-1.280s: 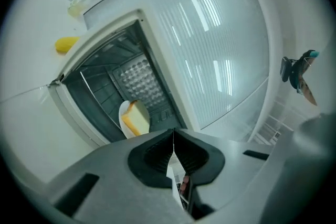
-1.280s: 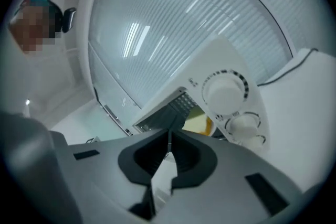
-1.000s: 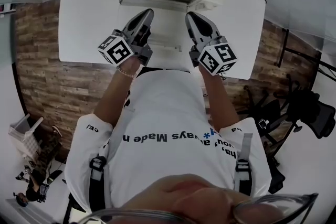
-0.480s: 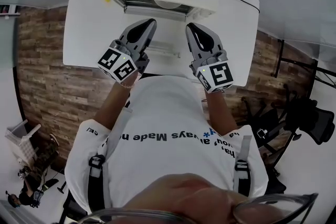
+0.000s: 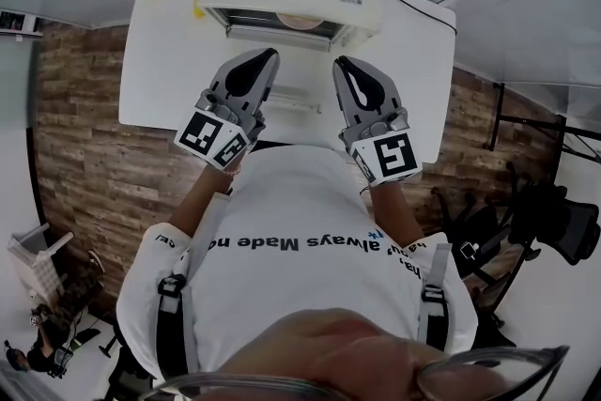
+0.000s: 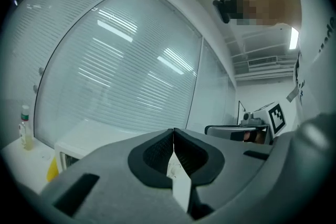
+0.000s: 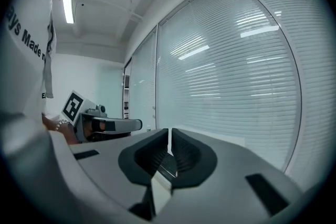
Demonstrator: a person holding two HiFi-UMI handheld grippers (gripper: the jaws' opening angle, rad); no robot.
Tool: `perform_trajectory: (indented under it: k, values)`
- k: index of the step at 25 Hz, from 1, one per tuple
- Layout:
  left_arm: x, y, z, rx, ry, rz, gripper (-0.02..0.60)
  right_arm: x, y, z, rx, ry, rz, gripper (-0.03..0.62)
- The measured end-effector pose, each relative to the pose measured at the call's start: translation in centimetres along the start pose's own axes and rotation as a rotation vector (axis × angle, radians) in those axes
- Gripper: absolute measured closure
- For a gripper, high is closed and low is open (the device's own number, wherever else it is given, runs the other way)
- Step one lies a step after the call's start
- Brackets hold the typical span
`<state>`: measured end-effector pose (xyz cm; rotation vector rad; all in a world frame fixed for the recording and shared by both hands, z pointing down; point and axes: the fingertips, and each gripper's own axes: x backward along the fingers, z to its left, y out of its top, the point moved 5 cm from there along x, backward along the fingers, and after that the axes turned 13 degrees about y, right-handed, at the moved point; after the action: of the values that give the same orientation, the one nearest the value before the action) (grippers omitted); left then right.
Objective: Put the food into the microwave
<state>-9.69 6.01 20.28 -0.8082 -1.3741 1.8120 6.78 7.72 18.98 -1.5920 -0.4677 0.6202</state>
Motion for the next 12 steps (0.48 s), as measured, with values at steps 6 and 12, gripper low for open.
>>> perform_trajectory:
  k: [6,12]
  values:
    - [0.9,1.3,-1.6,-0.031,-0.010,-0.024,0.571,1.0,1.3,0.9,-0.001,0.002,-0.009,0.571]
    - [1.4,1.6,-2.3,-0.040,-0.014,-0.036,0.571,1.6,2.0,1.4,0.011,-0.008,-0.018,0.571]
